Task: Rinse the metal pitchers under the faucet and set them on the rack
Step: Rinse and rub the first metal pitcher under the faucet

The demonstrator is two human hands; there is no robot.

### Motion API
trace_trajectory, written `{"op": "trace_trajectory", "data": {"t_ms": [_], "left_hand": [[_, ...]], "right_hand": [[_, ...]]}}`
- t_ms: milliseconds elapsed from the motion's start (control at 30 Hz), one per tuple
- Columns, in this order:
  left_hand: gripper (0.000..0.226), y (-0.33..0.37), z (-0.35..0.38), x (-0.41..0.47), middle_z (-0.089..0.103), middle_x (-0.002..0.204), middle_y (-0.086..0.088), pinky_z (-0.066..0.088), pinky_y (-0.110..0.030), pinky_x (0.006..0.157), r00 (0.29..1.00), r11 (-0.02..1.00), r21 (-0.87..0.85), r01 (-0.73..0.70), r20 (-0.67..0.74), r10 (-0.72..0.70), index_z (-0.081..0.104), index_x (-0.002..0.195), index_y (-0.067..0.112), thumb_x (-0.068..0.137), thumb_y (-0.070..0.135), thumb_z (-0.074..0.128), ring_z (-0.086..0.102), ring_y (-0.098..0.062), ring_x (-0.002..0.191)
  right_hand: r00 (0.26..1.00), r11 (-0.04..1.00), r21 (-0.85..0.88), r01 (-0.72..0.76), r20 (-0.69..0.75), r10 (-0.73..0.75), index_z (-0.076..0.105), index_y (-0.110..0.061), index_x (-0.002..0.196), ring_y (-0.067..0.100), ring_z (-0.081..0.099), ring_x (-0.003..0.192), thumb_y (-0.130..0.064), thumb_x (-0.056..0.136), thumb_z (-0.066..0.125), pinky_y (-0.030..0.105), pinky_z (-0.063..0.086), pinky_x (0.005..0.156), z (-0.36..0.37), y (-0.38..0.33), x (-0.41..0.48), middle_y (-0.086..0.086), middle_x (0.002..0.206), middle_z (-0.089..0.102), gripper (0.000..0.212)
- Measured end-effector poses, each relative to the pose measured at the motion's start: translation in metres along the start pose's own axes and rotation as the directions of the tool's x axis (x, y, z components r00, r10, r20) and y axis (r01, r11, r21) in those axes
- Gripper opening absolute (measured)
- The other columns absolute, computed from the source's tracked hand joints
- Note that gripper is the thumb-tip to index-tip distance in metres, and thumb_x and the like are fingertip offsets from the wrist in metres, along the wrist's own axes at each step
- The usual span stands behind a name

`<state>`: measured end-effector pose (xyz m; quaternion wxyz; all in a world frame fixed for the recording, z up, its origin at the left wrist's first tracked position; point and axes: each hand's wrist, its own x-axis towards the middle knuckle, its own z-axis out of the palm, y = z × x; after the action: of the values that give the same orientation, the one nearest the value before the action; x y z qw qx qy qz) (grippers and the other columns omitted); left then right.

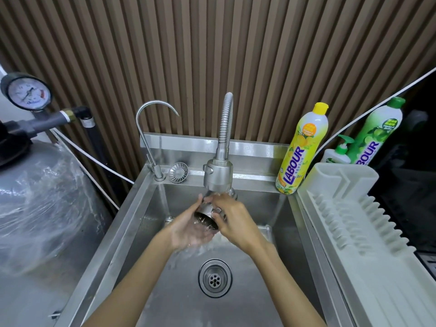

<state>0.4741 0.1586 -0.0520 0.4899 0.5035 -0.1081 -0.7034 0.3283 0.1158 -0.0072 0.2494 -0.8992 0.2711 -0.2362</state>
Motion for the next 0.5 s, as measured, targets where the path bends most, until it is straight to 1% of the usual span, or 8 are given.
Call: {"op": "trace_trajectory", "data": {"t_ms": [67, 133, 167, 200, 267, 333, 433, 500], "left_hand": [[0.047, -0.003, 0.001, 0.004, 0.069, 0.075, -0.009, 0.051, -0.034, 0.077, 1.0, 0.999, 0.026, -0.025, 0.01, 0.025, 0.066, 0.094, 0.015, 0.074, 0.056, 0.062, 0.067, -0.021, 0.065], [0.042, -0.008, 0.0, 0.007, 0.068, 0.071, -0.006, 0.052, -0.029, 0.073, 0.999, 0.999, 0.028, -0.044, 0.03, 0.043, 0.066, 0.093, 0.012, 0.077, 0.051, 0.061, 0.065, -0.016, 0.061], [0.04, -0.012, -0.002, 0.009, 0.069, 0.073, -0.007, 0.053, -0.028, 0.07, 0.998, 0.997, 0.044, -0.056, 0.032, 0.055, 0.065, 0.097, 0.01, 0.081, 0.047, 0.06, 0.064, -0.015, 0.06], [0.044, -0.016, -0.003, 0.009, 0.069, 0.08, -0.009, 0.054, -0.028, 0.068, 0.997, 0.994, 0.065, -0.082, 0.016, 0.082, 0.063, 0.106, 0.008, 0.08, 0.043, 0.064, 0.065, -0.016, 0.062], [0.069, -0.024, -0.01, 0.013, 0.068, 0.097, -0.015, 0.056, -0.032, 0.069, 0.989, 0.986, 0.095, -0.14, -0.031, 0.143, 0.051, 0.121, 0.002, 0.067, 0.037, 0.077, 0.066, -0.023, 0.07], [0.061, -0.029, -0.015, 0.012, 0.072, 0.097, -0.013, 0.053, -0.036, 0.077, 0.977, 0.976, 0.084, -0.2, -0.052, 0.205, 0.047, 0.116, 0.004, 0.066, 0.025, 0.075, 0.069, -0.026, 0.073], [0.056, -0.035, -0.021, 0.008, 0.071, 0.103, -0.012, 0.052, -0.033, 0.077, 0.961, 0.957, 0.107, -0.271, -0.037, 0.276, 0.046, 0.115, 0.008, 0.066, 0.009, 0.073, 0.069, -0.022, 0.084], [0.07, -0.038, -0.025, 0.005, 0.072, 0.093, -0.007, 0.049, -0.03, 0.072, 0.947, 0.941, 0.114, -0.317, -0.018, 0.321, 0.046, 0.11, 0.01, 0.053, 0.01, 0.086, 0.067, -0.018, 0.081]], "right_hand": [[1.0, 1.0, -0.014, 0.007, 0.019, -0.007, 0.061, -0.003, 0.101, 0.023, 0.054, 0.113, 0.002, 0.082, 0.052, 0.025, 0.039, 0.094, 0.003, 0.007, 0.0, 0.01, 0.121, 0.059, 0.022], [0.997, 0.998, 0.041, -0.055, 0.049, 0.053, 0.058, 0.001, 0.089, 0.013, 0.053, 0.105, 0.001, 0.08, 0.054, 0.021, 0.04, 0.09, 0.003, 0.011, -0.001, 0.004, 0.121, 0.053, 0.009], [0.992, 0.988, 0.107, -0.107, 0.071, 0.1, 0.058, 0.0, 0.09, 0.007, 0.051, 0.098, -0.001, 0.079, 0.056, 0.02, 0.041, 0.086, 0.003, 0.013, -0.002, 0.0, 0.118, 0.048, 0.012], [0.985, 0.967, 0.194, -0.164, 0.093, 0.148, 0.058, -0.004, 0.096, 0.004, 0.049, 0.096, -0.002, 0.077, 0.058, 0.018, 0.041, 0.084, 0.003, 0.013, -0.002, -0.003, 0.117, 0.044, 0.019], [0.965, 0.914, 0.313, -0.26, 0.059, 0.254, 0.052, -0.015, 0.116, 0.007, 0.045, 0.114, -0.012, 0.075, 0.063, 0.019, 0.037, 0.095, 0.007, 0.015, 0.002, -0.002, 0.129, 0.04, 0.043], [0.915, 0.855, 0.361, -0.373, -0.008, 0.403, 0.043, -0.018, 0.128, 0.014, 0.043, 0.125, -0.021, 0.077, 0.067, 0.026, 0.035, 0.103, 0.015, 0.018, 0.008, 0.001, 0.136, 0.041, 0.057], [0.815, 0.722, 0.411, -0.556, 0.104, 0.569, 0.043, -0.021, 0.123, 0.014, 0.054, 0.108, -0.033, 0.071, 0.077, 0.023, 0.041, 0.091, 0.024, 0.014, 0.017, 0.001, 0.123, 0.056, 0.063], [0.809, 0.735, 0.353, -0.579, 0.136, 0.572, 0.045, -0.02, 0.119, 0.017, 0.059, 0.101, -0.037, 0.064, 0.081, 0.024, 0.045, 0.084, 0.031, 0.008, 0.021, 0.001, 0.115, 0.061, 0.067]]}}
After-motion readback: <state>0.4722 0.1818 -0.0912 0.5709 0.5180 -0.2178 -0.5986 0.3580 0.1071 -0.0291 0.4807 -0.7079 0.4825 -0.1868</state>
